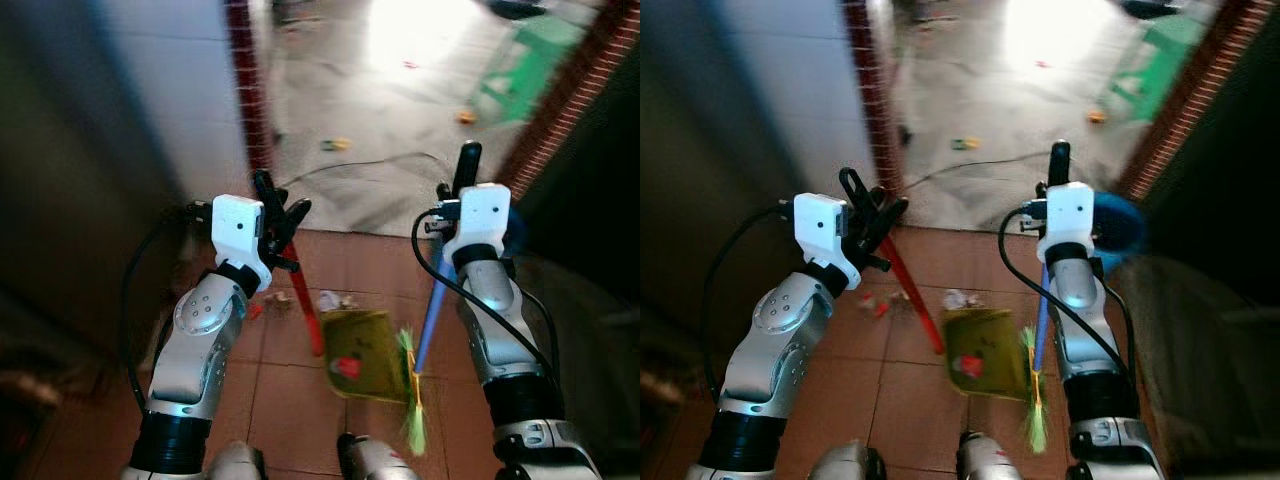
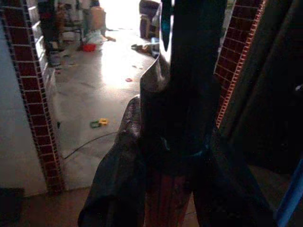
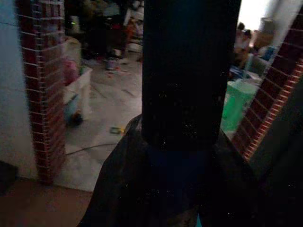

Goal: Sweep floor

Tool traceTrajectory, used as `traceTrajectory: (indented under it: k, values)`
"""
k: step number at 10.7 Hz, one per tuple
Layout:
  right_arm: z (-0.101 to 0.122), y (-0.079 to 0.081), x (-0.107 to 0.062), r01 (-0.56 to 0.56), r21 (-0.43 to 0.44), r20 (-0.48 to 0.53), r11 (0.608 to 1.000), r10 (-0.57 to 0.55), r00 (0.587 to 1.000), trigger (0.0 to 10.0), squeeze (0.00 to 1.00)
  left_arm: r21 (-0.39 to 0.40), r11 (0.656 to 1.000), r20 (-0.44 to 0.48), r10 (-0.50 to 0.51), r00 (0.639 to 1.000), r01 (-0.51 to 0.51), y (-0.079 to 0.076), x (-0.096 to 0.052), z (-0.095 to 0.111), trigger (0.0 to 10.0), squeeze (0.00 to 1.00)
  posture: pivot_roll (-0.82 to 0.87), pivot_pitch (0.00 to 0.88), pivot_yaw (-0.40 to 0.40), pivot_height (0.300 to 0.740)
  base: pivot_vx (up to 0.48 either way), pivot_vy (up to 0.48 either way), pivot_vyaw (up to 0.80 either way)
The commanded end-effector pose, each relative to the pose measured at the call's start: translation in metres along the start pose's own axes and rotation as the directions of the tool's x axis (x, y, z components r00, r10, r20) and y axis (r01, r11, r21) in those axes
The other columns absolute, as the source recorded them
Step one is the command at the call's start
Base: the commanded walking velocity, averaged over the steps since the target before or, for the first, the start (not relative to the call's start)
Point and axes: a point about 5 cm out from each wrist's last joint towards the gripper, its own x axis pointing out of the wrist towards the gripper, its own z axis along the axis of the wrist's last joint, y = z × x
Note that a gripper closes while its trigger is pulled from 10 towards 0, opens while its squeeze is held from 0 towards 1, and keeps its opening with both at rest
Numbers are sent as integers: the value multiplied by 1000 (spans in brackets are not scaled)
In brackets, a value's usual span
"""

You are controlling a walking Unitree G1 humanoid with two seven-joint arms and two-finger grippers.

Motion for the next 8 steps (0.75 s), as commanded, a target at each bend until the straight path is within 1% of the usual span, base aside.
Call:
traceTrajectory:
  k: [1,2,4,5,7,8]
  values:
    - [7,-9,1,25,-22,36,999,-24,999,10000,0,16,1000,60,-11,998,11,-1,0,13,10000,0,-17,30,-6,740,0,0,-800]
    - [5,-12,1,45,-35,29,998,-44,999,10000,0,12,1000,54,-17,998,16,-2,1,12,10000,0,-17,30,-6,740,0,0,-800]
    - [5,-13,1,50,-37,33,998,-49,998,10000,0,5,1000,50,-17,999,16,-2,0,11,10000,0,-18,29,-3,740,0,0,-800]
    - [5,-13,0,50,-36,35,998,-49,998,10000,0,-11,1000,51,-10,999,10,-2,-2,10,10000,0,-20,28,1,740,0,-266,-800]
    - [5,-13,0,50,-36,34,998,-49,998,10000,0,-20,1000,52,-17,999,18,-3,-1,10,10000,0,-23,29,1,740,0,-341,-588]
    - [4,-14,0,51,-33,28,998,-50,998,10000,0,-21,1000,52,-18,998,19,-4,-1,10,10000,0,-24,28,0,740,0,-292,-800]
